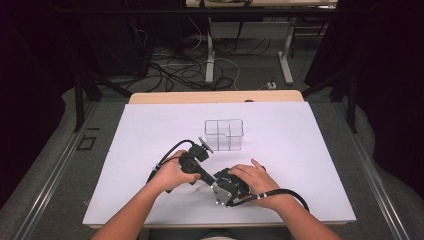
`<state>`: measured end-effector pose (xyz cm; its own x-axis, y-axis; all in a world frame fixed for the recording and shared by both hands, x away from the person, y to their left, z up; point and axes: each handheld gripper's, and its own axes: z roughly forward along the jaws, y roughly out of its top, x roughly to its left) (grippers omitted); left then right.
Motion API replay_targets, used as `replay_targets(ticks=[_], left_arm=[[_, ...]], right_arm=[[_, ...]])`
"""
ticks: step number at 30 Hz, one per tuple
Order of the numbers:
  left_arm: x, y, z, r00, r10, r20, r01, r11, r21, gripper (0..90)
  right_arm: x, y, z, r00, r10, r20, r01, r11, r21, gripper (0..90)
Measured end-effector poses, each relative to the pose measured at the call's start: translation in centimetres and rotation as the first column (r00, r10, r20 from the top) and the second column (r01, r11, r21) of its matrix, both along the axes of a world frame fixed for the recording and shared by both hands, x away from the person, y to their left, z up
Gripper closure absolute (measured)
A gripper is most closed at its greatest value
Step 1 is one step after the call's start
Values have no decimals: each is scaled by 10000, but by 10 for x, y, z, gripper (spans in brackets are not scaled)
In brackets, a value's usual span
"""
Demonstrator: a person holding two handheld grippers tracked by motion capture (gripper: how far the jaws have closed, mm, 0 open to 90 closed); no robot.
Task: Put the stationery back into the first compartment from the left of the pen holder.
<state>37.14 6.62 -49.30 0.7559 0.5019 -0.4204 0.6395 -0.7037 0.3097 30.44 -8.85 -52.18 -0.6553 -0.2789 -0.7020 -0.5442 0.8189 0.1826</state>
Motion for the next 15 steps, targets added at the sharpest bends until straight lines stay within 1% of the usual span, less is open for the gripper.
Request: replay_targets(ticks=[1, 3, 6, 8, 9, 12, 15], left_arm=[[0, 0, 0, 10000, -55, 6, 55, 10000, -7, 797], [0, -1, 0, 10000, -13, 10, 13, 10000, 28, 798], [0, -1, -1, 10000, -41, -39, 41, 10000, 70, 798], [0, -1, -2, 10000, -52, 34, 52, 10000, 79, 798], [0, -2, -3, 10000, -37, 25, 36, 10000, 73, 798], [0, -2, -3, 10000, -36, 13, 36, 10000, 68, 797], [0, -1, -3, 10000, -80, -12, 80, 9999, 92, 797]], right_arm=[[-2, 0, -2, 9999, -135, -54, 135, 9999, 9, 766], [-2, 2, -2, 10000, 34, 53, -33, 10000, -87, 776], [-3, 3, -4, 9999, 24, 129, -21, 9997, -235, 788], [-4, 4, -5, 9999, 45, 164, -39, 9994, -351, 790], [-4, 3, -6, 9995, 78, 302, -72, 9998, -199, 791], [-4, 4, -6, 9989, 209, 408, -198, 9994, -277, 791], [-5, 5, -6, 9989, 124, 462, -107, 9993, -363, 792]])
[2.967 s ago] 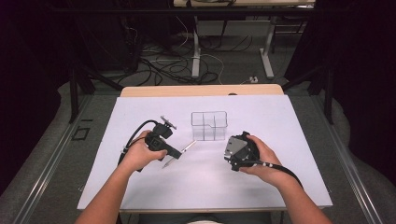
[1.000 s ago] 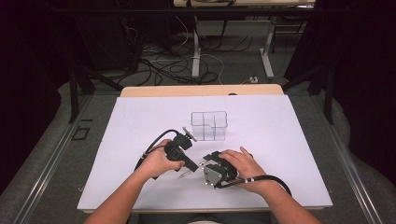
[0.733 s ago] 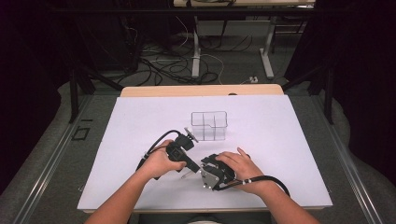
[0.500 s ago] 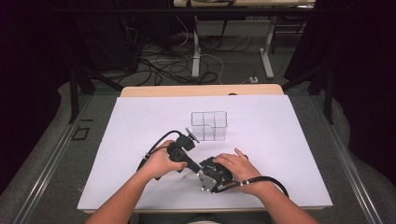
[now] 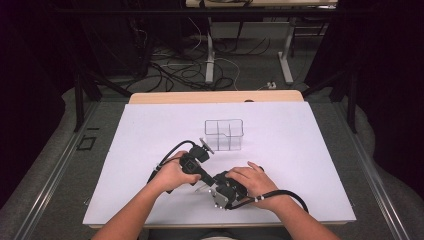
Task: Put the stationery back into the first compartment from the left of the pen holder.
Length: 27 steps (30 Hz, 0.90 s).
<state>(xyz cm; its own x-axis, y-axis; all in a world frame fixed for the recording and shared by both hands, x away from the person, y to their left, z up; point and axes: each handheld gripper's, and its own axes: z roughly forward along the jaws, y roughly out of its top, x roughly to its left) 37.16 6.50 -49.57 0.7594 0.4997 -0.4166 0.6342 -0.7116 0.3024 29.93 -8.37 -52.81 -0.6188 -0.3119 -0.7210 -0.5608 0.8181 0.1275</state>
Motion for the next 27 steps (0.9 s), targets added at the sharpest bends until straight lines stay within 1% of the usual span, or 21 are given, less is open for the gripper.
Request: replay_targets(ticks=[1, 2, 3, 4, 5, 6, 7, 8, 9, 10, 11, 12, 14, 16, 17, 19, 20, 21, 22, 24, 27], left_arm=[[0, 0, 0, 10000, -8, 13, 8, 10000, -4, 796], [0, 0, 0, 10000, -5, 25, 5, 10000, -21, 796], [0, 0, 0, 10000, 58, 1, -58, 10000, -56, 795], [0, 0, 0, 9999, 132, 3, -132, 9999, -102, 794], [1, 1, 0, 9999, 131, 46, -131, 9998, -115, 791], [1, 1, 0, 9999, 138, 49, -137, 9998, -156, 785], [1, 2, 0, 9998, 156, 153, -153, 9996, -219, 762], [2, 3, 1, 9995, 264, 175, -259, 9993, -262, 736], [2, 4, 2, 9995, 299, 130, -295, 9991, -300, 727], [3, 5, 3, 9996, 269, 125, -265, 9991, -320, 718], [3, 6, 3, 9994, 305, 172, -299, 9989, -355, 707], [4, 8, 4, 9993, 309, 230, -300, 9988, -386, 695], [5, 10, 6, 9982, 369, 480, -345, 9982, -495, 668], [6, 13, 8, 9963, 482, 710, -439, 9972, -609, 639], [7, 15, 9, 9945, 592, 859, -534, 9962, -688, 624], [8, 18, 10, 9896, 812, 1186, -728, 9946, -736, 600], [9, 19, 9, 9859, 988, 1353, -884, 9928, -807, 590], [10, 21, 10, 9842, 1073, 1410, -965, 9920, -810, 583], [11, 23, 10, 9828, 1187, 1417, -1074, 9906, -849, 574], [13, 27, 9, 9794, 1340, 1512, -1205, 9881, -951, 555], [16, 32, 9, 9722, 1541, 1764, -1392, 9858, -942, 518]], right_arm=[[0, 0, 0, 10000, 60, -11, -60, 10000, 52, 792], [0, 0, 0, 10000, -29, 25, 29, 10000, 22, 792], [1, 0, 1, 9999, -1, -104, 0, 9999, -129, 792], [1, 0, 1, 9999, 18, -156, -19, 9999, -113, 792], [1, 0, 1, 9998, -57, -173, 55, 9999, -84, 792], [1, -1, 0, 9999, -74, -85, 75, 9999, 113, 792], [2, -1, 0, 9999, -103, -109, 104, 9999, 111, 792], [2, -1, 0, 9999, -118, -77, 119, 9999, 76, 792], [2, -1, 0, 9995, -211, -223, 210, 9998, -66, 792], [2, -1, 0, 9995, -247, -188, 246, 9997, -30, 792], [3, -2, -1, 9998, -169, -113, 170, 9998, 97, 792], [4, -2, -1, 9998, -163, -93, 164, 9998, 108, 793], [4, -2, -1, 9996, -255, -157, 257, 9995, 177, 792], [4, -3, 0, 9995, -294, -118, 297, 9992, 251, 792], [5, -3, 0, 9994, -280, -211, 287, 9990, 338, 792], [5, -4, -1, 9990, -405, -184, 412, 9984, 375, 792], [6, -5, 0, 9992, -410, -24, 411, 9989, 238, 792], [6, -5, 0, 9989, -405, -230, 410, 9990, 189, 792], [7, -5, 0, 9994, -335, -131, 340, 9987, 388, 792], [7, -6, 0, 9987, -478, -182, 486, 9978, 449, 792], [8, -6, 0, 9985, -478, -266, 492, 9974, 535, 792]])
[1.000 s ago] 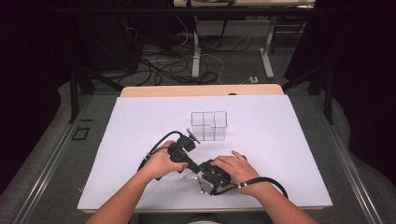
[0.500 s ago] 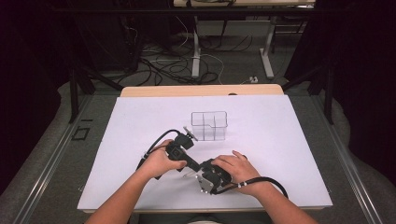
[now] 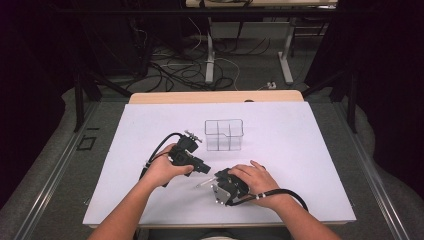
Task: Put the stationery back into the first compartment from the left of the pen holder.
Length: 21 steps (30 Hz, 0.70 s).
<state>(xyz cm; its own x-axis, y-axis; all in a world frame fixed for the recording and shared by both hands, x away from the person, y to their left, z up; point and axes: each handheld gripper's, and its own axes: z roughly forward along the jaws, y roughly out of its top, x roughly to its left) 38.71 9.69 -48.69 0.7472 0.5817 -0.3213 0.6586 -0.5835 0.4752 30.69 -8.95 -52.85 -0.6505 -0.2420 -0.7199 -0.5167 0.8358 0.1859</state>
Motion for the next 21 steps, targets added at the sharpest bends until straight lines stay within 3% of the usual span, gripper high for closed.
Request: replay_targets(ticks=[2, 7, 9, 10, 13, 18, 20, 21], left_arm=[[2, 4, -1, 9993, 61, 356, -64, 9999, 93, 498], [7, 11, -3, 9934, 144, 1139, -173, 9996, 243, 439], [8, 13, -5, 9910, 195, 1322, -234, 9993, 276, 404], [9, 14, -5, 9910, 223, 1320, -269, 9991, 331, 392], [11, 18, -7, 9871, 347, 1563, -409, 9985, 368, 347], [16, 26, -10, 9841, 671, 1643, -733, 9968, 314, 302], [18, 31, -11, 9821, 838, 1688, -906, 9953, 331, 293], [19, 33, -11, 9813, 902, 1698, -967, 9948, 304, 294]], right_arm=[[1, -1, 1, 9998, -178, -92, 177, 9998, -85, 793], [2, -2, 1, 9988, -435, -232, 448, 9974, 560, 793], [4, -3, 2, 9982, -493, -331, 509, 9974, 509, 793], [4, -3, 1, 9976, -604, -351, 631, 9949, 792, 793], [6, -4, 2, 9969, -671, -415, 708, 9930, 946, 793], [9, -7, 7, 9921, -1034, -709, 1127, 9834, 1424, 793], [11, -9, 8, 9857, -1270, -1110, 1468, 9700, 1936, 793], [13, -11, 9, 9834, -1385, -1168, 1594, 9678, 1947, 793]])
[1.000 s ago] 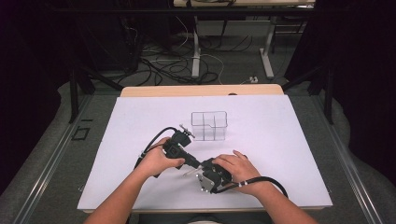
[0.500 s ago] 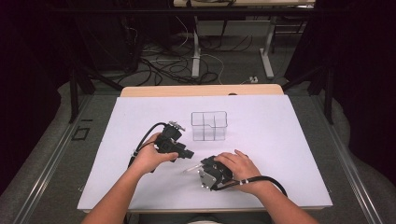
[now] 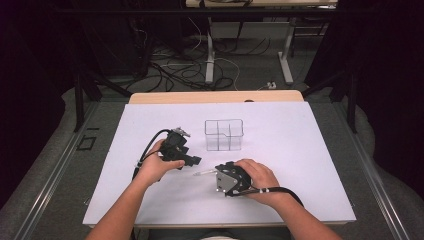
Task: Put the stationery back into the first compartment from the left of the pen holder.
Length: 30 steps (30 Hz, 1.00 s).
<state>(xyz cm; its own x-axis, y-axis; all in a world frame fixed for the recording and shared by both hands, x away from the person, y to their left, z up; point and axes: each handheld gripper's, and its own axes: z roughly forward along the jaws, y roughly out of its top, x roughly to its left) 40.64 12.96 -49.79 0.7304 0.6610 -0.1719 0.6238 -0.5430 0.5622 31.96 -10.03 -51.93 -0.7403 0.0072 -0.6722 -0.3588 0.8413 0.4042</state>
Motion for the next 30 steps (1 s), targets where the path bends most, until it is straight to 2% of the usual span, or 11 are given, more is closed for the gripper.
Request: replay_targets(ticks=[2, 6, 7, 8, 10, 12, 16, 19, 23, 26, 30], left_arm=[[1, 4, 0, 9999, 139, -64, -140, 9999, -84, 293], [3, 8, 1, 9993, 361, -29, -362, 9989, -297, 294], [3, 9, 1, 9994, 357, -34, -358, 9989, -304, 292], [4, 10, 1, 9993, 381, 44, -380, 9989, -289, 290], [3, 12, 2, 9972, 740, -45, -741, 9966, -347, 289], [5, 15, 2, 9974, 717, 71, -716, 9971, -241, 280], [5, 19, 2, 9926, 1211, -30, -1211, 9920, -360, 253], [6, 22, 3, 9908, 1315, 306, -1305, 9909, -320, 226], [7, 23, 3, 9892, 1398, 437, -1375, 9891, -521, 163], [8, 24, 4, 9877, 1447, 596, -1412, 9881, -606, 157], [9, 27, 6, 9820, 1762, 683, -1718, 9829, -656, 118]], right_arm=[[5, -3, 2, 9998, -30, -197, 36, 9995, 309, 793], [12, -8, 7, 9963, -500, -704, 573, 9928, 1048, 793], [14, -9, 10, 9956, -563, -746, 641, 9923, 1064, 793], [14, -8, 9, 9899, -892, -1100, 1062, 9814, 1601, 793], [20, -11, 11, 9856, -1051, -1323, 1298, 9721, 1952, 793], [25, -14, 13, 9800, -1204, -1581, 1543, 9624, 2236, 793], [32, -17, 14, 9617, -1441, -2331, 2085, 9368, 2809, 793], [39, -19, 15, 9478, -1563, -2780, 2449, 9150, 3205, 793], [47, -21, 18, 9264, -1687, -3366, 2974, 8760, 3796, 793], [52, -21, 22, 9145, -1636, -3700, 3191, 8538, 4113, 793], [59, -21, 28, 8960, -1574, -4153, 3561, 8133, 4601, 793]])
